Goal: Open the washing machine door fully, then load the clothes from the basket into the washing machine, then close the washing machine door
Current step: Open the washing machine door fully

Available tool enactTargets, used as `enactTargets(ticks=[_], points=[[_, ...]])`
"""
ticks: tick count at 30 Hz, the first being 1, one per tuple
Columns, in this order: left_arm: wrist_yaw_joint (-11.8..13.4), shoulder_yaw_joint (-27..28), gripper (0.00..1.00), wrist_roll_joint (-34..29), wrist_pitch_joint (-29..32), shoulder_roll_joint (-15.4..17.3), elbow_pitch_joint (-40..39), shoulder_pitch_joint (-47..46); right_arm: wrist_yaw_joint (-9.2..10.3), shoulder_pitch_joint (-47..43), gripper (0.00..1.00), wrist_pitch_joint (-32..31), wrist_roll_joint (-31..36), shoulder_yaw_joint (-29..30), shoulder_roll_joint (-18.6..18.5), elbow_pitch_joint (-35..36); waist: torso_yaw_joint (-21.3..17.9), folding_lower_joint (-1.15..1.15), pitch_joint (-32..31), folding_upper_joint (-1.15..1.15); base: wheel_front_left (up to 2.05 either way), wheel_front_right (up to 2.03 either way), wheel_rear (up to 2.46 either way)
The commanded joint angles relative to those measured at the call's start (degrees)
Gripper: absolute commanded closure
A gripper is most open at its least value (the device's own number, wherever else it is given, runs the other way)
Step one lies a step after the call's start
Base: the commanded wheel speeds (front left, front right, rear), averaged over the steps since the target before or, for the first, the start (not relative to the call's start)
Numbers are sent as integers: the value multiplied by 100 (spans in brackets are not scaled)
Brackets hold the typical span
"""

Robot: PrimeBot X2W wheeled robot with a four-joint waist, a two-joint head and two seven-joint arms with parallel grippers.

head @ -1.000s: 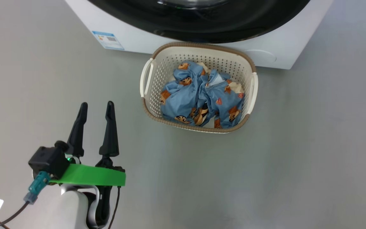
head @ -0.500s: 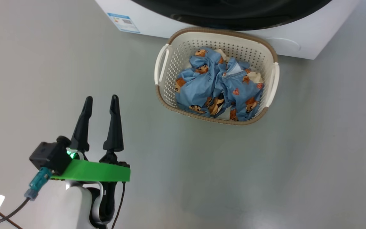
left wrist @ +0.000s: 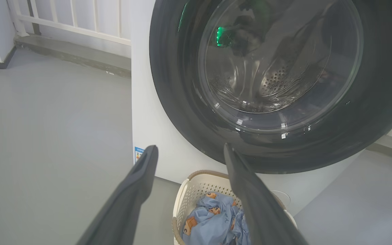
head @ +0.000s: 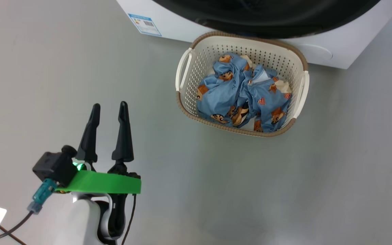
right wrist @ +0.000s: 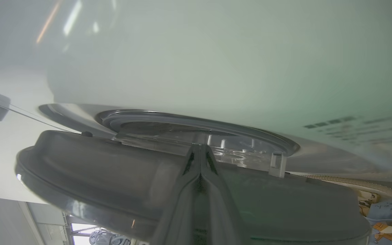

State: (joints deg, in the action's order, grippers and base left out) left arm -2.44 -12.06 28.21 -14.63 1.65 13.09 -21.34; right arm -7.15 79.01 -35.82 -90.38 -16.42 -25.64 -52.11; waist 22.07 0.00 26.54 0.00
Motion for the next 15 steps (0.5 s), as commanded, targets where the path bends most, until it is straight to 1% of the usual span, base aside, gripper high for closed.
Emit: enactTargets(ticks=[1,9,15], points=[[35,198,0,4,-37,122,-112,-36,-34,-75,100,-161,-151,-48,171,167,-3,0,-74,0,0,0,0],[17,292,0,-104,-37,122,-14,108,-34,-621,100,-805,-424,-101,362,80,-119,0,-494,0,0,0,0],[-28,384,0,-279,-37,122,53,242,-34,-1184,100,-1138,-593,-100,478,322,-187,0,-881,0,0,0,0]])
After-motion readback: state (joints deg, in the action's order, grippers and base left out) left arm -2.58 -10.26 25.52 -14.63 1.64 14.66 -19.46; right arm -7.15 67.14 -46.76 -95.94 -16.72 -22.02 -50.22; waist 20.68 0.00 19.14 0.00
